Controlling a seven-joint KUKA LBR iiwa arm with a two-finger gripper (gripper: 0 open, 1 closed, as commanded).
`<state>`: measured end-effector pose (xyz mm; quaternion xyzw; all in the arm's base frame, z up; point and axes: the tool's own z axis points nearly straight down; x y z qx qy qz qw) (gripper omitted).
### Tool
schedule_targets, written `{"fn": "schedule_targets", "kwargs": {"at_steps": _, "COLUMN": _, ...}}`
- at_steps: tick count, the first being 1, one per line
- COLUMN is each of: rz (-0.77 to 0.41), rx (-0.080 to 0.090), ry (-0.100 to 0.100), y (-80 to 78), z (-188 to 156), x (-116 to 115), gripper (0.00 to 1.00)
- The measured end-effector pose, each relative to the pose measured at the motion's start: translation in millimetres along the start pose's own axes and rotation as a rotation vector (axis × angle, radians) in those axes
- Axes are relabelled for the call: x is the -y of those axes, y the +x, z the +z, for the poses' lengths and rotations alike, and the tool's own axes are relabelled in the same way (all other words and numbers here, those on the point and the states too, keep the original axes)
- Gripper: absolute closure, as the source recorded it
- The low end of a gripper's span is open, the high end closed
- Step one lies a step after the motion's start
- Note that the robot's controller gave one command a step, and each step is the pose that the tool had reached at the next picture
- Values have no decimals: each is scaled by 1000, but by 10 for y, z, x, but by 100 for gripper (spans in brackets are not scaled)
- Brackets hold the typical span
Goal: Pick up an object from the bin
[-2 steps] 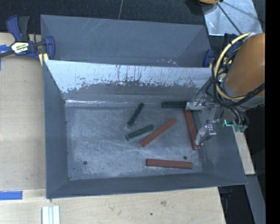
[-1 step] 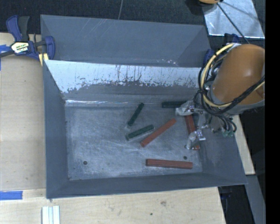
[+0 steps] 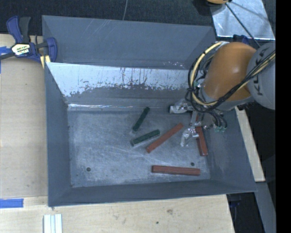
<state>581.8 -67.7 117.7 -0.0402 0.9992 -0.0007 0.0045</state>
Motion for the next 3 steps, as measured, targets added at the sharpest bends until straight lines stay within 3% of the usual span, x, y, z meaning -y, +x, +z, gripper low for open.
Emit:
{"fn": "schedule_targets", "kwargs": {"at_steps": 1, "rz": -164, "rx": 14, "ry": 2, "y": -128, "z": 403, "x": 57, "gripper": 100}}
{"fn": "schedule_targets", "kwargs": {"at_steps": 2, "rz": -164, "rx": 14, "ry": 2, "y": -128, "z": 403, "x": 57, "gripper": 100}}
{"fn": "schedule_targets", "kwargs": {"at_steps": 3, "rz": -235, "rx": -1, "ry": -1, "y": -25, "z": -1122, "x": -36, "gripper": 100}}
